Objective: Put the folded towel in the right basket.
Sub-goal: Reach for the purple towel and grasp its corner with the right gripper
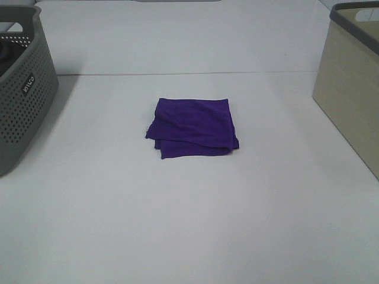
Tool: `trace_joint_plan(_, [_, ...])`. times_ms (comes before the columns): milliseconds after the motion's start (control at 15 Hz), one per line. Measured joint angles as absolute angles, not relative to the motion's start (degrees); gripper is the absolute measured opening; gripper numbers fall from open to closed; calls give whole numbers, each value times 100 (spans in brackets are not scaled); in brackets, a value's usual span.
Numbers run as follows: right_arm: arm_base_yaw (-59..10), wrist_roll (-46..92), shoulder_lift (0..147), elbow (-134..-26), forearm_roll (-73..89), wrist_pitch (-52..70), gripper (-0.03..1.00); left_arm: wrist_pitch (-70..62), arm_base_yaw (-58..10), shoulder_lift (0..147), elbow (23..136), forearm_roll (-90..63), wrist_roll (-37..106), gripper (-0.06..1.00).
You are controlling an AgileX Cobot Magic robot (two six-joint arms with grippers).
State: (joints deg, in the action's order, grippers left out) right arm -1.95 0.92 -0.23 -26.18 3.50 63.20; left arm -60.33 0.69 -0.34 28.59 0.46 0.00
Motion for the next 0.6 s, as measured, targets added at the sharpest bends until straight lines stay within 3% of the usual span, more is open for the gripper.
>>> trace_joint_plan(600, [-195, 97, -23, -2618, 350, 6320, 94, -6033, 69, -34, 2859, 46, 0, 99])
